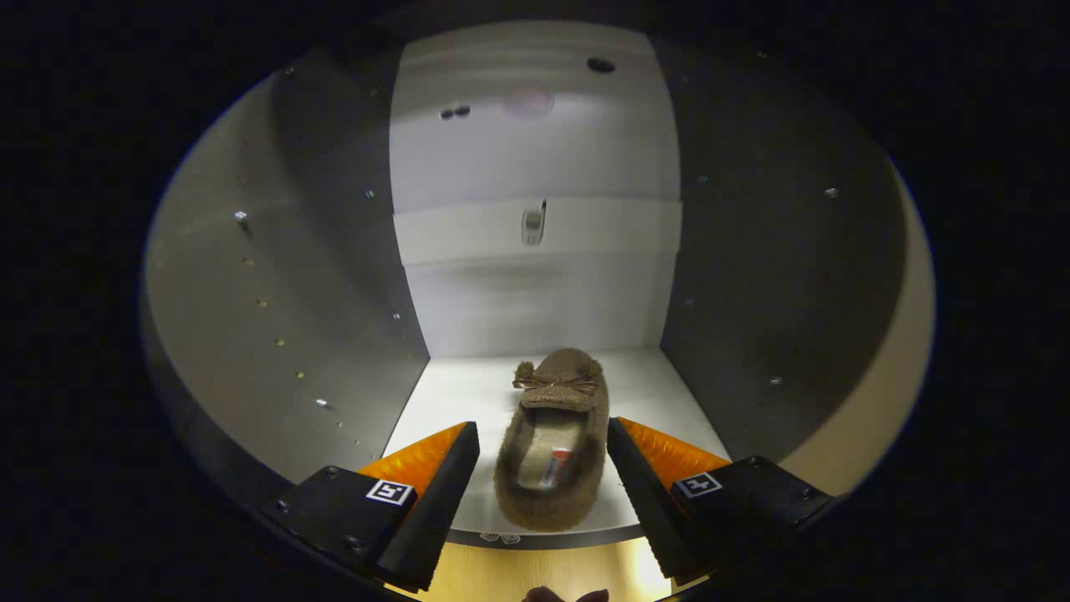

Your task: Open the shoe cabinet door, grab the shoes and put them into the shoe cabinet, then close the shoe cabinet door.

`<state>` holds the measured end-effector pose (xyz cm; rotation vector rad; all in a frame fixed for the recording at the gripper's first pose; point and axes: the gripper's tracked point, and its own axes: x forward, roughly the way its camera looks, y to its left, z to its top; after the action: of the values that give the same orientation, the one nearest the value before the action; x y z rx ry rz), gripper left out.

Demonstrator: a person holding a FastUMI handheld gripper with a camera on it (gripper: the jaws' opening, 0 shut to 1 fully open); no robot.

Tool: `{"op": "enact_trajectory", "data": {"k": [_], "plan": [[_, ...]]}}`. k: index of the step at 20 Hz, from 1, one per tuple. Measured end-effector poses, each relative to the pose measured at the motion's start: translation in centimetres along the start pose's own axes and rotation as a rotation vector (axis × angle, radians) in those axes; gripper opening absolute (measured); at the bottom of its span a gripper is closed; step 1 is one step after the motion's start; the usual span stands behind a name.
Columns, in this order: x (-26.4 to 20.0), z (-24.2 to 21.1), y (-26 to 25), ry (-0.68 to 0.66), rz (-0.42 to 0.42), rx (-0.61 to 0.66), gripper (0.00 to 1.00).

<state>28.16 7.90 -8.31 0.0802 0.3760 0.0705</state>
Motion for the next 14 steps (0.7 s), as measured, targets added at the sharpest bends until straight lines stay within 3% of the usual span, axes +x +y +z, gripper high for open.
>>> {"op": "enact_trajectory", "data": {"k": [8,14], "plan": [[-18.5,2.5,-0.3,-0.281,0.019,0.007,0.98],[-31.8,1.0,-2.3,-0.358,0.063,-0.041,0.98]]}}
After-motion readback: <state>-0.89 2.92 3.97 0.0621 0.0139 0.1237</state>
